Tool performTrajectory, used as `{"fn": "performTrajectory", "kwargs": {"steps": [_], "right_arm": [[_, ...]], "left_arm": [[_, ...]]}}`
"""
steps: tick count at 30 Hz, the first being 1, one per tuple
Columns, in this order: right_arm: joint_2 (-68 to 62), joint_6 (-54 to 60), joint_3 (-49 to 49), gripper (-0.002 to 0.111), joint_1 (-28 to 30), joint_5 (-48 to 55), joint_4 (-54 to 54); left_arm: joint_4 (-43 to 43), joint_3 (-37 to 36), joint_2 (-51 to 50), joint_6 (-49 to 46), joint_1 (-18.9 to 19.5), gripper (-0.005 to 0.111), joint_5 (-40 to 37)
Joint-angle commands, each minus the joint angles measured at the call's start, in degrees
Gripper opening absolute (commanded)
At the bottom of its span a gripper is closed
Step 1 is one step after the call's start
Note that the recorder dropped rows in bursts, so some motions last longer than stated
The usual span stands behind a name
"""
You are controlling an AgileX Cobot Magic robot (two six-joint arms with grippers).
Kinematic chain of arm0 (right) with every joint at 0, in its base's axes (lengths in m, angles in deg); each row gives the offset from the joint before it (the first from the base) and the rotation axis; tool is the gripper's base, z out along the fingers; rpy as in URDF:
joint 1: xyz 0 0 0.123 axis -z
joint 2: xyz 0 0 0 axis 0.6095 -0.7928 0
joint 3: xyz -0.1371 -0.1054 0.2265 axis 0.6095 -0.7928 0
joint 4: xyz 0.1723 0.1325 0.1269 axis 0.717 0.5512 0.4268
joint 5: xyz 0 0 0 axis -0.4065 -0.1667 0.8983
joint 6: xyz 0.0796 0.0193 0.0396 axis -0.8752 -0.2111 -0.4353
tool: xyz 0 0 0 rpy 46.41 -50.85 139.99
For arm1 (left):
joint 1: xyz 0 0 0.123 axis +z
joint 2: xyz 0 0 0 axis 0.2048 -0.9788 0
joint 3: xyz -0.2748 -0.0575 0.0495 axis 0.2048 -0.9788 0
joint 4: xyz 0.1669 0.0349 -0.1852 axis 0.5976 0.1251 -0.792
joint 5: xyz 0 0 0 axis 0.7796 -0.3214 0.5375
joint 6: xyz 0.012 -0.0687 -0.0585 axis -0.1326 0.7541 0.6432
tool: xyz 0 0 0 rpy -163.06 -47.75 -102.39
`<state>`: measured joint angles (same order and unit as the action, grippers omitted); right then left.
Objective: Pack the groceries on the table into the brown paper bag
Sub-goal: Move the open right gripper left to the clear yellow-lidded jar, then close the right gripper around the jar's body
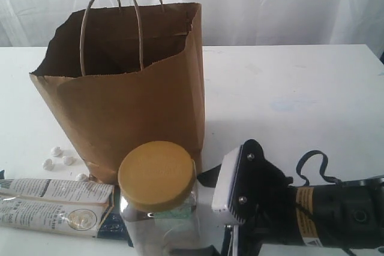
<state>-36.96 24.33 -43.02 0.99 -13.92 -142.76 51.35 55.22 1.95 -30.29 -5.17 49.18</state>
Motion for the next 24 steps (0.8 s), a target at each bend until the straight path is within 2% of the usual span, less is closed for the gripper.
{"fn": "performTrajectory", "kwargs": {"steps": [1, 7, 11, 15, 19, 24], "right_arm": [[0.3, 2.8, 0.2, 0.105, 5.9, -3.3, 1.4], [-2.5, 0.5, 0.2, 0.105, 14.1, -9.2, -1.5], [-7.2, -5.3, 1.2, 0.105, 17.5, -16.1, -13.5], [-11.0, -8.5, 3.7, 0.105, 18.7, -18.8, -24.3], [-12.0, -7.7, 6.0, 0.105, 18.9, -18.4, -25.6], [-12.7, -10.1, 6.7, 0.105, 18.4, -25.5, -29.8]], "left_arm": [[-0.4, -0.1, 0.3, 0.5, -0.2, 0.000, 0.4], [-0.4, -0.1, 0.3, 0.5, -0.2, 0.000, 0.4], [-0.4, -0.1, 0.3, 0.5, -0.2, 0.000, 0.4], [-0.4, -0.1, 0.3, 0.5, -0.2, 0.000, 0.4], [-0.4, -0.1, 0.3, 0.5, -0.2, 0.000, 0.4], [-0.4, -0.1, 0.3, 0.5, -0.2, 0.000, 0.4]]}}
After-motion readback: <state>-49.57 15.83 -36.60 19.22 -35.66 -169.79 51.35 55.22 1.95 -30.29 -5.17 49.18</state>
